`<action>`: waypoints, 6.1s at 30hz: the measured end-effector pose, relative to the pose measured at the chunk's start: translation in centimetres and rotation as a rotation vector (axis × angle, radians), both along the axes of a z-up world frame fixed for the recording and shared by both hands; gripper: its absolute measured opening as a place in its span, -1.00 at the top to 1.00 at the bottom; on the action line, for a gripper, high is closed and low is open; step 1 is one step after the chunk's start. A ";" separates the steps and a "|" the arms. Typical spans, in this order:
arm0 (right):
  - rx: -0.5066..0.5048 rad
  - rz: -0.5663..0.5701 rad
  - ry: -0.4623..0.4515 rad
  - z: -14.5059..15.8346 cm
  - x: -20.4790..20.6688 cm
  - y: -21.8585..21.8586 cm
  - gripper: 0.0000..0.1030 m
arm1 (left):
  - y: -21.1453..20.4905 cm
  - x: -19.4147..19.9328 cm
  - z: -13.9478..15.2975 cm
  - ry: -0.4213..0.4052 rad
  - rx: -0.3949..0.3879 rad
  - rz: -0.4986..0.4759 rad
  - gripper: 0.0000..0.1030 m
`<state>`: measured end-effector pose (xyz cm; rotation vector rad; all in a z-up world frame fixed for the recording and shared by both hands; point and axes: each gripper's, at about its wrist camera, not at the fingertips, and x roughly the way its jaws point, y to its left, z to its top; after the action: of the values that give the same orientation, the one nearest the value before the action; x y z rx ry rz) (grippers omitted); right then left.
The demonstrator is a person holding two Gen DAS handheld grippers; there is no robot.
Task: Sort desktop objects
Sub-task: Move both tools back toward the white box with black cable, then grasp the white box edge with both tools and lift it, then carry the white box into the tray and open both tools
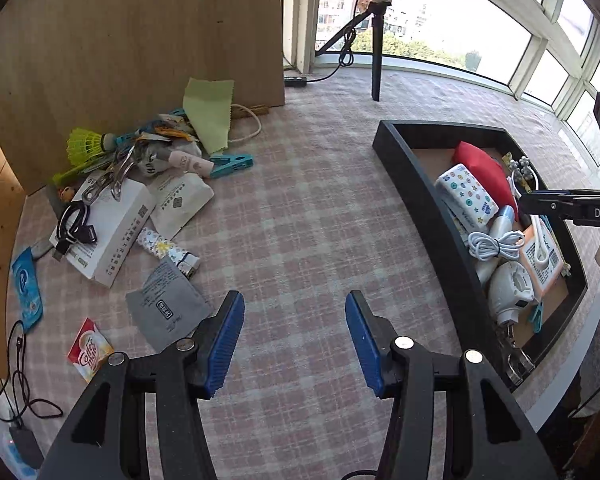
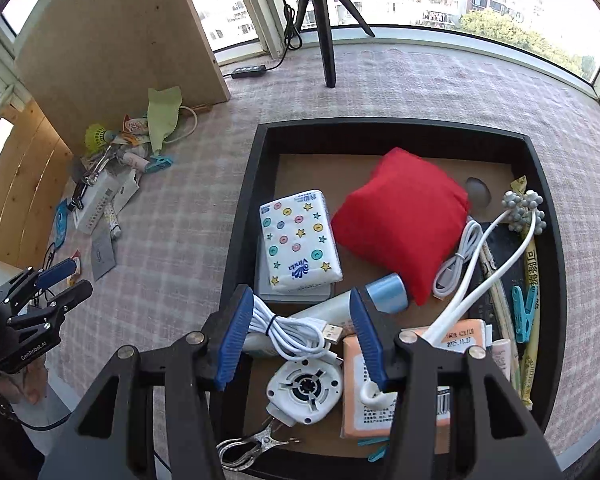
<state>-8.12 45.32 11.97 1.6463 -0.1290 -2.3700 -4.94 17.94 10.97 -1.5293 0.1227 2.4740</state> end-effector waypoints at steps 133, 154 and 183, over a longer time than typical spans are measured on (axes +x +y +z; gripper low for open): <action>-0.168 -0.013 -0.005 6.4 -4.5 0.1 0.94 | 9.9 -5.8 8.2 0.098 0.162 -0.133 1.00; -0.017 -0.317 0.043 8.2 -1.0 19.2 0.71 | 23.8 -4.2 7.2 0.035 0.121 -0.464 0.41; -0.031 -0.155 0.050 8.6 4.6 7.6 0.45 | 11.9 0.8 8.6 0.046 0.098 -0.286 0.40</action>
<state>-3.49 52.93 20.56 1.6149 -0.2925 -2.5066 -4.10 29.84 19.59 -1.3148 0.2086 2.2553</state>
